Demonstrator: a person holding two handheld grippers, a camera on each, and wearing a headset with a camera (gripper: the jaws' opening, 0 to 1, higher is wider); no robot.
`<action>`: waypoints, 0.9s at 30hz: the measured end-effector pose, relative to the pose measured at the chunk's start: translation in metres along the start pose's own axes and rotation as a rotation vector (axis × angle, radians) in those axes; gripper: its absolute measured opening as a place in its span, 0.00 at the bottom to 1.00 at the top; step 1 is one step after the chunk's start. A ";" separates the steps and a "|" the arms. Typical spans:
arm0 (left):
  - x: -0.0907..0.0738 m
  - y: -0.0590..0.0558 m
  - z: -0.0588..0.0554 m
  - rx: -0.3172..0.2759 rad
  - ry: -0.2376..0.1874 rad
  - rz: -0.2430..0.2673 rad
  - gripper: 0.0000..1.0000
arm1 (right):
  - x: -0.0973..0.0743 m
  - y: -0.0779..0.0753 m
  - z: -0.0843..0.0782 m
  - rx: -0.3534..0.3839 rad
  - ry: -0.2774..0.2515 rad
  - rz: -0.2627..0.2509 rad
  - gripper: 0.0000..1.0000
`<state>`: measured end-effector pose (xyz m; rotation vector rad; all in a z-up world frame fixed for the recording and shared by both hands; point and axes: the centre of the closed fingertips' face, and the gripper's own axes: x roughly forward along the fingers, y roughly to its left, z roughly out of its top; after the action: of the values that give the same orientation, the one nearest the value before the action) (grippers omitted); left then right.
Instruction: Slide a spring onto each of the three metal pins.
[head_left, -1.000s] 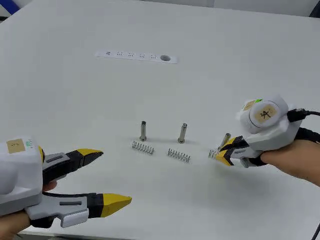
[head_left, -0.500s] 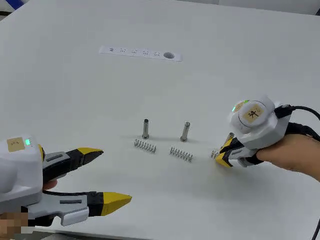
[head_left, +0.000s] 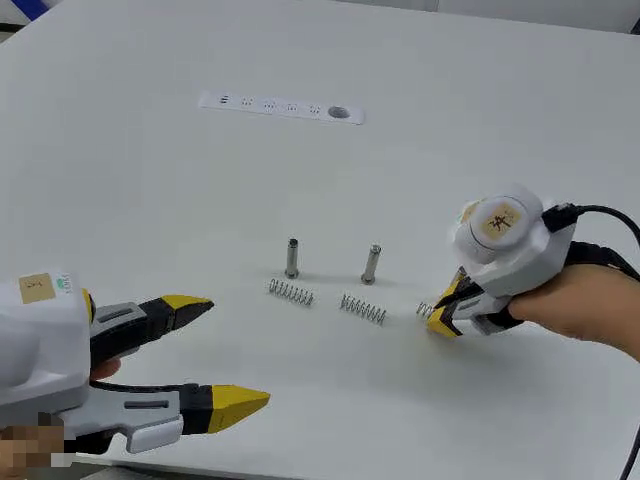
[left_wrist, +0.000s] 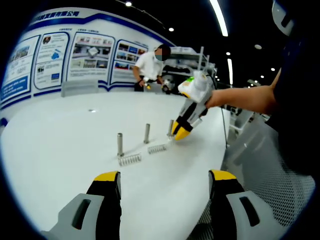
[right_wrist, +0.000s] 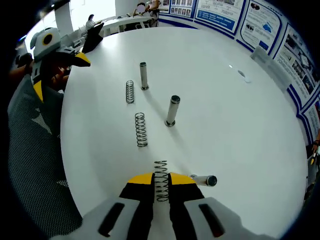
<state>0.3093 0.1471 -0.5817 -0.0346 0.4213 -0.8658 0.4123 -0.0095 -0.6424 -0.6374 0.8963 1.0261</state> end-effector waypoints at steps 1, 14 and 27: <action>0.001 -0.002 0.003 -0.004 -0.009 -0.010 0.73 | -0.005 0.004 0.008 0.020 -0.039 0.011 0.11; 0.016 -0.026 0.029 0.040 -0.006 -0.160 0.64 | -0.058 0.052 0.099 0.144 -0.394 0.169 0.11; 0.026 -0.027 0.106 -0.151 -0.236 -0.271 0.46 | -0.102 0.076 0.154 0.268 -0.643 0.341 0.11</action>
<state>0.3442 0.0951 -0.4878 -0.3362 0.2625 -1.0813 0.3687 0.0992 -0.4803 0.0894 0.5582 1.2835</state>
